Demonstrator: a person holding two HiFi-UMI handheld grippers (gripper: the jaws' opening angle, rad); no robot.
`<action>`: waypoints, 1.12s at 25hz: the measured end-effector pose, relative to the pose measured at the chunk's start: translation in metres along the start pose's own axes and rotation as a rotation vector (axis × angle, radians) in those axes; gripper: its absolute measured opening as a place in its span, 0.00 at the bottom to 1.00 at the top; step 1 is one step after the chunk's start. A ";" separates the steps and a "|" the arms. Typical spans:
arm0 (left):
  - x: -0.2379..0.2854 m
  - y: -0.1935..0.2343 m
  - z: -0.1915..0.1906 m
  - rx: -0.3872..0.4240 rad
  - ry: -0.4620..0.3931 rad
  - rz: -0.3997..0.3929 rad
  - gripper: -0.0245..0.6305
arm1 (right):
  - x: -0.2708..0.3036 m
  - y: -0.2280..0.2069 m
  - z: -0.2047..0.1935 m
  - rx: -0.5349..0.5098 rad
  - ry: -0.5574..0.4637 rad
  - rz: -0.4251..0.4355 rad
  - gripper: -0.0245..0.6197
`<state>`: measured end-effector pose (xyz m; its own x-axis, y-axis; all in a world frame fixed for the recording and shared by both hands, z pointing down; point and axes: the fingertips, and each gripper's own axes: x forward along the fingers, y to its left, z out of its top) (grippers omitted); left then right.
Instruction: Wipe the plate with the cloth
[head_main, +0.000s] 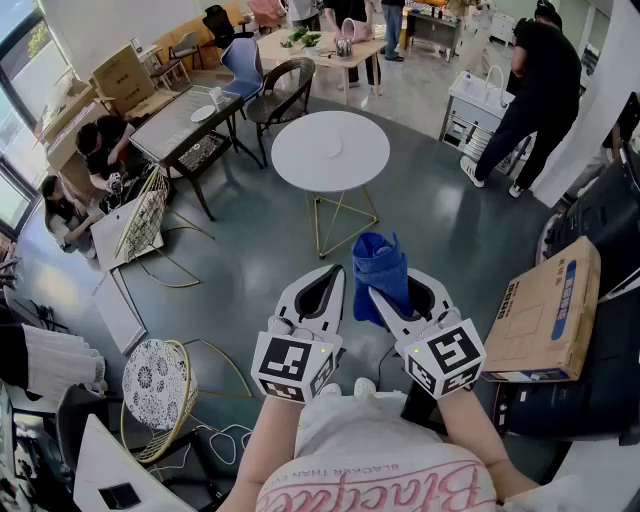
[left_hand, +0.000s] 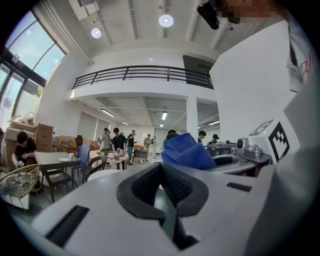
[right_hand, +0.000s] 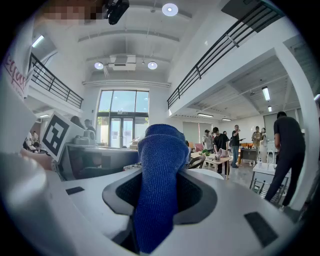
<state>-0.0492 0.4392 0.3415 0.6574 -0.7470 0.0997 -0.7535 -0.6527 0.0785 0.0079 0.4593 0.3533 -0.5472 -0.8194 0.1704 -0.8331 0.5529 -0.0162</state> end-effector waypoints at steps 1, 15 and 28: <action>0.002 -0.001 0.000 0.001 -0.001 0.004 0.05 | 0.000 -0.001 -0.001 -0.001 0.002 0.004 0.29; 0.020 0.002 -0.012 -0.031 -0.007 0.065 0.05 | 0.005 -0.019 -0.013 0.005 0.029 0.066 0.29; 0.079 0.054 -0.004 -0.025 -0.007 0.053 0.05 | 0.067 -0.063 -0.009 0.032 0.027 0.057 0.29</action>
<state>-0.0382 0.3450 0.3575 0.6162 -0.7815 0.0975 -0.7874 -0.6086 0.0980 0.0244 0.3712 0.3745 -0.5915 -0.7824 0.1951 -0.8032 0.5929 -0.0577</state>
